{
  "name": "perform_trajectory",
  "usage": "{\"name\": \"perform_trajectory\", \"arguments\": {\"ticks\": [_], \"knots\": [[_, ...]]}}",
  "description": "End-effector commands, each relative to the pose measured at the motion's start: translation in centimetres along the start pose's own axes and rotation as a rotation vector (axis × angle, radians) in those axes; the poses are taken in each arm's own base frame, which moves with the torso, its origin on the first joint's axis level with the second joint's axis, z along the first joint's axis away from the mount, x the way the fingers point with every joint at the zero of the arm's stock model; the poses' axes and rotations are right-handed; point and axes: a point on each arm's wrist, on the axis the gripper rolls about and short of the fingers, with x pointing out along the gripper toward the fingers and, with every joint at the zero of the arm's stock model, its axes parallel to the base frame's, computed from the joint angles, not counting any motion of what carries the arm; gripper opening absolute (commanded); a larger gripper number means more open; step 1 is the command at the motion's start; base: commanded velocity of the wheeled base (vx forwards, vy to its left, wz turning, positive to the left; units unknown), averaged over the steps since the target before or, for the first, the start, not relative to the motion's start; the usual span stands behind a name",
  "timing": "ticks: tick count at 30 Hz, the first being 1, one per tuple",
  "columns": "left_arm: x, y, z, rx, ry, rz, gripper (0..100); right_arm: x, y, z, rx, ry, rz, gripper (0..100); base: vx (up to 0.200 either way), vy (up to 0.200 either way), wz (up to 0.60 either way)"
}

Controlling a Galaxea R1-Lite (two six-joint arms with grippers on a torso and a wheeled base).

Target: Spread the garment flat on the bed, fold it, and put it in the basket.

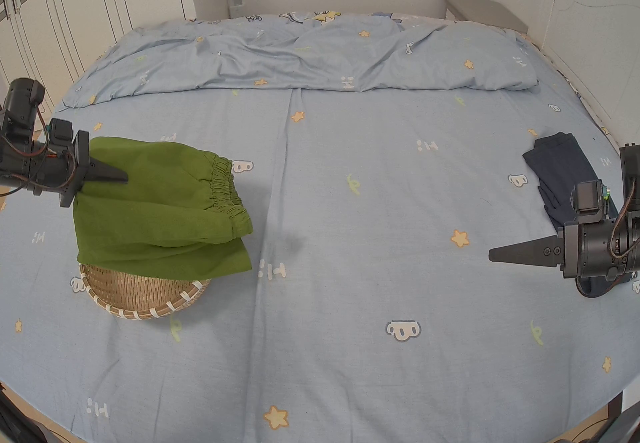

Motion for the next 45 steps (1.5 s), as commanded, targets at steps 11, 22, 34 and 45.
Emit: {"name": "perform_trajectory", "arguments": {"ticks": [11, 22, 34, 45], "knots": [[4.3, 8.8, -3.1, -0.256, 0.175, 0.167, 0, 0.0, 0.5, -0.4, -0.011, 0.012, 0.019, 100, 0.0, 0.0, 0.0], [7.8, 12.0, -2.6, -0.281, 0.225, 0.332, 0, 0.2, 0.6, -0.5, -0.012, 0.022, 0.023, 100, 0.0, 0.0, 0.0], [7.9, 12.1, -2.6, -0.288, 0.225, 0.335, 100, 0.2, 0.6, -0.5, -0.012, 0.02, 0.022, 100, 0.0, 0.0, 0.0], [3.4, 7.1, -2.2, -0.182, 0.089, 0.436, 100, 0.2, 0.6, -0.5, -0.013, 0.018, 0.023, 100, 0.0, 0.0, 0.0]]}}
